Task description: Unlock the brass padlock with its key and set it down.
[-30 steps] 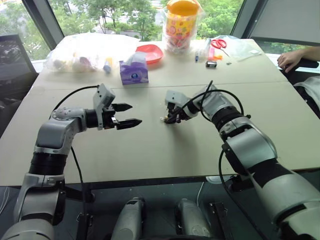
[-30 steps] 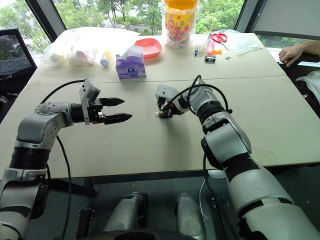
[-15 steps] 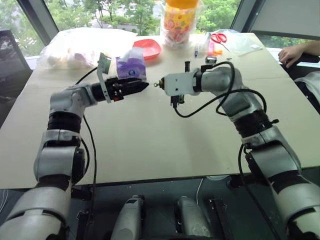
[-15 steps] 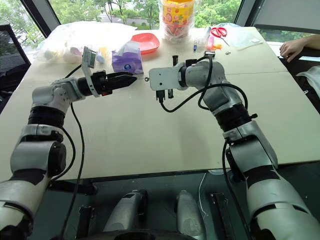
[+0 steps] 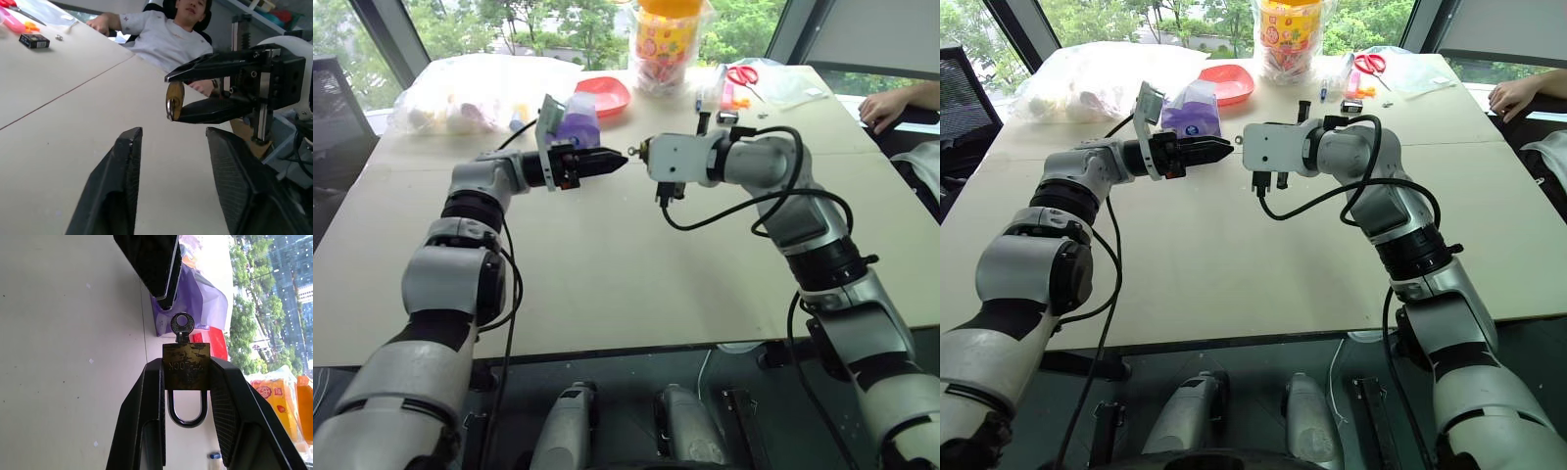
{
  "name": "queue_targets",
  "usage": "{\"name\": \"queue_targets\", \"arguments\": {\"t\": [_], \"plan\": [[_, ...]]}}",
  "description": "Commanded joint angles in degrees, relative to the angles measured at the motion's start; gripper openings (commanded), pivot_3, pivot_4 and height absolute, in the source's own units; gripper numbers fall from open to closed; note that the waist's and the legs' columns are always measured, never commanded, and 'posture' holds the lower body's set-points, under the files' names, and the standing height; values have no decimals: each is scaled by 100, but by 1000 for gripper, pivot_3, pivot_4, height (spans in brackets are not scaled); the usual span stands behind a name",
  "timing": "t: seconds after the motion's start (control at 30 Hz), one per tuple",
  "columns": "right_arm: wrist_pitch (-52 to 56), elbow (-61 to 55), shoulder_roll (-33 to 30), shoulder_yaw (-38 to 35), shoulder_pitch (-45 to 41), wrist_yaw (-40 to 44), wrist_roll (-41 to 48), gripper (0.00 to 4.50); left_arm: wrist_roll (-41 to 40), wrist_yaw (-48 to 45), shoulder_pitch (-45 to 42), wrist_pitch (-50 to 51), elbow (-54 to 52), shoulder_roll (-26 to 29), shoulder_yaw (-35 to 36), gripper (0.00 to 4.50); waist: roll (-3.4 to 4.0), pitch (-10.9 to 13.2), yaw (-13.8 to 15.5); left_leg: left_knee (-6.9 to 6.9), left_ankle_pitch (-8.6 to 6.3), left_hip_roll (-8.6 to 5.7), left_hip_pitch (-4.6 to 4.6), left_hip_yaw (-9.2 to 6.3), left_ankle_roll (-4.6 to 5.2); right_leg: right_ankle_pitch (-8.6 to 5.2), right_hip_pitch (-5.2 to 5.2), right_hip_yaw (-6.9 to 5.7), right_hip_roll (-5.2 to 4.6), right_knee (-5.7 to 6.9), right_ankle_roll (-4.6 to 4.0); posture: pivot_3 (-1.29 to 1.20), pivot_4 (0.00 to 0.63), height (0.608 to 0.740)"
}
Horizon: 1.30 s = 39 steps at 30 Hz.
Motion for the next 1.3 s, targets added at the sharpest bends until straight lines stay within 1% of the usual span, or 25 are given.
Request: {"name": "queue_targets", "arguments": {"t": [0.03, 0.07, 0.1, 0.23, 0.33, 0.47, 0.77, 0.8, 0.83, 0.9, 0.97, 1.2, 1.3], "plan": [[49, -425, -65, -126, -27, -25, 37, 675, 23, 15, -264, -133, -27, -30, 182, 443, 0, 0, 2, 1, 0, 0, 0, 0, 0, 0, 0, 0, 0, 0, 0, 0, 150, 740], [84, -471, -56, -116, -16, -12, 40, 675, 26, -8, -277, -107, -22, -42, 202, 95, 0, 0, 2, 1, 0, 0, 0, 0, 0, 0, 0, 0, 0, 1, 0, 0, 150, 740], [111, -514, -46, -106, -4, 0, 43, 675, 35, -33, -288, -87, -23, -54, 220, 34, 0, 0, 3, 2, 0, 0, 0, 0, 0, 0, 0, 0, 0, 1, 0, 0, 150, 740], [174, -614, -16, -60, 43, 15, 54, 675, 91, -129, -298, -87, -22, -80, 232, 34, 0, 0, 5, 2, 0, 0, 0, -1, 0, 0, 2, 0, 0, 1, 0, 0, 150, 740], [189, -633, -3, -40, 60, 6, 50, 675, 147, -226, -283, -49, -18, -63, 217, 772, 0, 0, 5, 2, 0, 0, 0, 0, 0, 0, 2, 0, 0, 1, 0, 0, 150, 740], [198, -626, -5, -30, 56, -9, 54, 675, 193, -211, -272, -106, -21, -52, 240, 2223, 0, 0, 5, 2, 0, 0, 0, -1, 0, 0, 2, 0, 0, 2, 0, 0, 150, 740], [208, -667, -5, -8, 62, -13, 52, 675, 196, -195, -302, -115, -25, -116, 354, 2223, 0, 0, 5, 4, 0, 0, 0, -1, 0, 0, 2, 0, 0, 3, 0, 0, 150, 740], [215, -677, 1, -5, 58, -14, 50, 675, 209, -213, -299, -124, -33, -130, 342, 1717, 0, 0, 5, 4, 0, 0, 0, -1, 0, 0, 2, 0, 0, 3, 0, 0, 150, 740], [222, -690, 6, -3, 57, -12, 50, 675, 231, -257, -292, -134, -44, -142, 314, 1535, 0, 0, 5, 4, 0, 0, 0, -1, 0, 0, 2, 0, 0, 3, 0, 0, 150, 740], [237, -724, 14, -6, 57, -12, 54, 675, 296, -282, -264, -214, -75, -176, 246, 835, 0, 0, 5, 4, 0, 0, 0, -1, 0, 0, 2, 0, 0, 3, 0, 0, 150, 740], [254, -768, 16, -7, 64, -5, 59, 675, 326, -264, -264, -253, -71, -206, 237, 33, 0, 0, 5, 4, 0, 0, 0, -1, 0, 0, 2, 0, 0, 3, 0, 0, 150, 740], [372, -929, 25, 21, 125, 58, 72, 675, 386, -52, -310, -526, -69, -260, 298, 11, 0, 0, 9, 6, 0, 0, 1, -1, 0, 0, 2, 0, 0, 6, 0, 0, 150, 740], [467, -1000, 17, 27, 181, 122, 115, 675, 596, 62, -229, -1139, -192, -300, 134, 11, 0, 0, 19, 7, 0, 0, 1, -1, 0, 0, 3, 0, 0, 6, 0, 0, 150, 740]]}}
